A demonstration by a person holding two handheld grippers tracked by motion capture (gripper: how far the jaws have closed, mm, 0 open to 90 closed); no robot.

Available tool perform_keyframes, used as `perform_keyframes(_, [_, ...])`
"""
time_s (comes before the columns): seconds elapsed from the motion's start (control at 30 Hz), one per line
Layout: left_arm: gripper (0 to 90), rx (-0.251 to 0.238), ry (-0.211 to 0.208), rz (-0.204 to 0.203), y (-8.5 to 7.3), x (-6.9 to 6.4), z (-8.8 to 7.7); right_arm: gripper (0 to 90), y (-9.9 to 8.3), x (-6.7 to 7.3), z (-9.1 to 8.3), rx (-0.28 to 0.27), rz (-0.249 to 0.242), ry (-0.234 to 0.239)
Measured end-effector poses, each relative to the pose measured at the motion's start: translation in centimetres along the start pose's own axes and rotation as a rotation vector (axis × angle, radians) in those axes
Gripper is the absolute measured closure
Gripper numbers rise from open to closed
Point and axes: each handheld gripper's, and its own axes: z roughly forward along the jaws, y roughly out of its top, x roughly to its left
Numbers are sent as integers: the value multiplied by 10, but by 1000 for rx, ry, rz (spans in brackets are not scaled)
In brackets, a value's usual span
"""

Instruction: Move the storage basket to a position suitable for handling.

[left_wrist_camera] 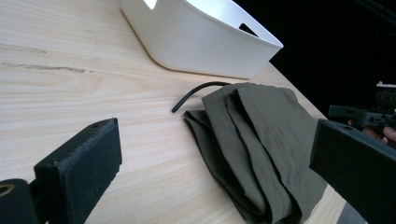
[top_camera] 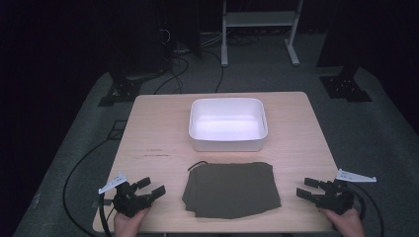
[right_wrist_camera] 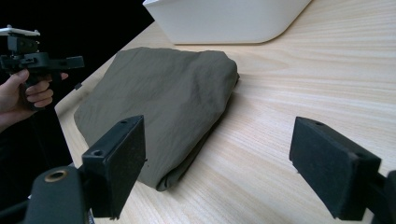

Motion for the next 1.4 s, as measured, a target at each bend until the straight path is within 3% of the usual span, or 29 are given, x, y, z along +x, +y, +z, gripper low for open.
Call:
perform_keyframes(0.23, [13, 27, -20, -12, -3, -1, 10, 178, 4, 2, 6, 3, 6, -3])
perform_keyframes(0.57, [13, 70, -48, -3, -2, -11, 27, 173, 8, 5, 18, 50, 4, -16])
perform_keyframes(1.13, [23, 143, -95, -43, -1, -32, 59, 173, 16, 16, 47, 102, 0, 9])
perform_keyframes(1.4, [24, 199, -96, -49, -5, -38, 80, 173, 15, 19, 59, 130, 1, 17])
